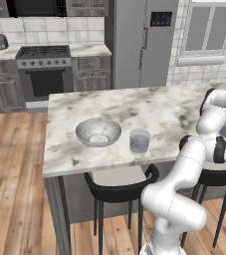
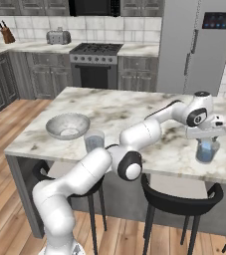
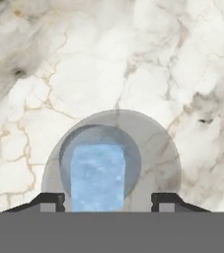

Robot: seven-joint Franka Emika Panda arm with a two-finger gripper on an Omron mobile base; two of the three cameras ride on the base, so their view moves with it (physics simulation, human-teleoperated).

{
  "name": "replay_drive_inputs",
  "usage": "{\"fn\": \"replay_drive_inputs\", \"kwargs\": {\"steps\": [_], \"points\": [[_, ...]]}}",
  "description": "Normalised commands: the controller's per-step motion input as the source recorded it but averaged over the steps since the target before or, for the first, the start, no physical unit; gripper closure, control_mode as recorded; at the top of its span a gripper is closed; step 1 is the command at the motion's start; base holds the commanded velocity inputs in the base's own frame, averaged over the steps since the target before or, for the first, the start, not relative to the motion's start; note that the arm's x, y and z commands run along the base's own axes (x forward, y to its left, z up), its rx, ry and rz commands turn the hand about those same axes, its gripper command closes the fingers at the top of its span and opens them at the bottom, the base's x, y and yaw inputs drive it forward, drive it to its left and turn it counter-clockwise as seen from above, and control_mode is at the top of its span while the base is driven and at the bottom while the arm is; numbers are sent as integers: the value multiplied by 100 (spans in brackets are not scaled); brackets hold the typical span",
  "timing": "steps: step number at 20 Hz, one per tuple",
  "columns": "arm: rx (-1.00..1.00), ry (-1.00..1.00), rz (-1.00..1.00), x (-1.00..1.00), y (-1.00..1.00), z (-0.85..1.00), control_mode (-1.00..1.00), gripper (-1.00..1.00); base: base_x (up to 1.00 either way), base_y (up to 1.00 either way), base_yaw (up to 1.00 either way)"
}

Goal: There are four ice cubes in the ice bowl. Place two ice cubes in each glass of water.

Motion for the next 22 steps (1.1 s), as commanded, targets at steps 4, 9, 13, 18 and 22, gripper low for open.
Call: {"fn": "replay_drive_inputs", "kwargs": {"steps": [4,9,13,18,22], "points": [[17,16,0,2,-25,70,-100,-100,0,0,0],[18,15,0,11,-12,95,-100,-100,0,0,0],[22,14,0,-24,28,76,-100,-100,0,0,0],[25,12,-1,-57,73,38,-100,-100,0,0,0],[22,9,0,-53,75,11,-100,-100,0,0,0]]}}
